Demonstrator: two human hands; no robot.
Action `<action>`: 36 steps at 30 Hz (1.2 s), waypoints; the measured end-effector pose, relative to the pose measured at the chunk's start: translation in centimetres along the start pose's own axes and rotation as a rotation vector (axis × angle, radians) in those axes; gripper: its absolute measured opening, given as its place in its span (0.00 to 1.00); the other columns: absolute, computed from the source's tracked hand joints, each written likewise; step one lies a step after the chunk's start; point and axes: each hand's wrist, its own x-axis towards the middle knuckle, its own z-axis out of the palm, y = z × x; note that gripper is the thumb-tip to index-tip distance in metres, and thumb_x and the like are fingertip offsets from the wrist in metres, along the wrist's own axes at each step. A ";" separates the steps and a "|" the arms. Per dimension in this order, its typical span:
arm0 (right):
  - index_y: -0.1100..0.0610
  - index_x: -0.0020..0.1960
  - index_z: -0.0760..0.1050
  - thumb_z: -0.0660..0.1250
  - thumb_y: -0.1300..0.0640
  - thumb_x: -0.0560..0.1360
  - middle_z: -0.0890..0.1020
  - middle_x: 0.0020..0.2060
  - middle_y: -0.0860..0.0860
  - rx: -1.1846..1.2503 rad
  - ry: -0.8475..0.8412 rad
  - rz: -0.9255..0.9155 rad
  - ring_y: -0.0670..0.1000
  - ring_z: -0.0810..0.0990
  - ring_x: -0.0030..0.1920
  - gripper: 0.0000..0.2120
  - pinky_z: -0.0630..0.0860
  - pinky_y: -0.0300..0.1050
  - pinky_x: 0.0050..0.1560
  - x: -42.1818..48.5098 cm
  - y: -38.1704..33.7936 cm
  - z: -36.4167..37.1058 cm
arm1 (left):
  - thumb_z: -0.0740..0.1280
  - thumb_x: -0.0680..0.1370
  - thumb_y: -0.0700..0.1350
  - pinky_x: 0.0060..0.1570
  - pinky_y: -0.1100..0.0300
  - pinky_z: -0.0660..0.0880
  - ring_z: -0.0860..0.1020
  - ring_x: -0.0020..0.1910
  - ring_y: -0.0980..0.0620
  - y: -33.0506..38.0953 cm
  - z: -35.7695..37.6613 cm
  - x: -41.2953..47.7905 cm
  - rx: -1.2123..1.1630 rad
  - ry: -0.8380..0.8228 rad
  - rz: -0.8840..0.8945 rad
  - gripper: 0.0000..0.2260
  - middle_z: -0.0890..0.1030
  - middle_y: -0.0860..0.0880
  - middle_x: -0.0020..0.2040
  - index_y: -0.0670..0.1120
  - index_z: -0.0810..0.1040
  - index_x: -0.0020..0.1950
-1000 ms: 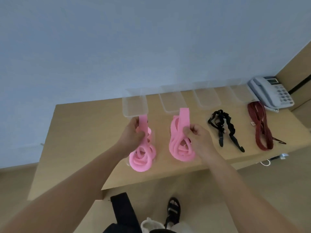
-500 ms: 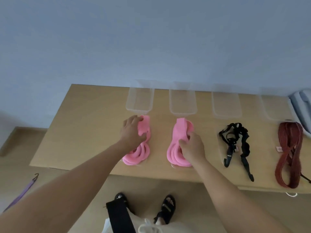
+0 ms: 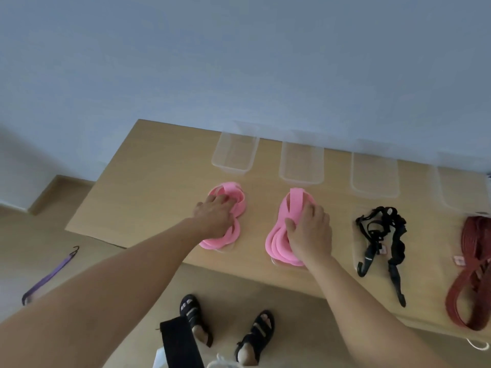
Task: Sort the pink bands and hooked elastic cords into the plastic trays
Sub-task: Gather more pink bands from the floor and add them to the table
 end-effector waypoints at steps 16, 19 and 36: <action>0.56 0.62 0.74 0.61 0.45 0.76 0.71 0.65 0.58 -0.306 -0.006 -0.112 0.60 0.68 0.66 0.20 0.66 0.56 0.63 -4.0 -11.8 -2.0 | 0.63 0.80 0.51 0.71 0.51 0.61 0.60 0.75 0.46 -10.2 -1.7 -10.7 -0.391 0.155 -0.106 0.25 0.61 0.50 0.78 0.51 0.63 0.77; 0.57 0.64 0.73 0.62 0.43 0.77 0.70 0.65 0.59 -0.311 -0.022 -0.209 0.61 0.69 0.65 0.23 0.69 0.56 0.61 -6.1 -17.5 -1.4 | 0.63 0.80 0.49 0.70 0.54 0.60 0.62 0.73 0.47 -15.0 -1.3 -15.7 -0.510 0.259 -0.178 0.23 0.64 0.50 0.76 0.49 0.66 0.75; 0.52 0.70 0.69 0.64 0.43 0.77 0.69 0.67 0.47 -0.047 -0.501 -1.184 0.49 0.69 0.67 0.25 0.70 0.44 0.62 -33.2 -49.8 16.6 | 0.66 0.79 0.47 0.58 0.60 0.68 0.74 0.61 0.52 -40.0 18.2 -51.1 -1.096 0.858 -1.099 0.18 0.75 0.49 0.65 0.48 0.73 0.69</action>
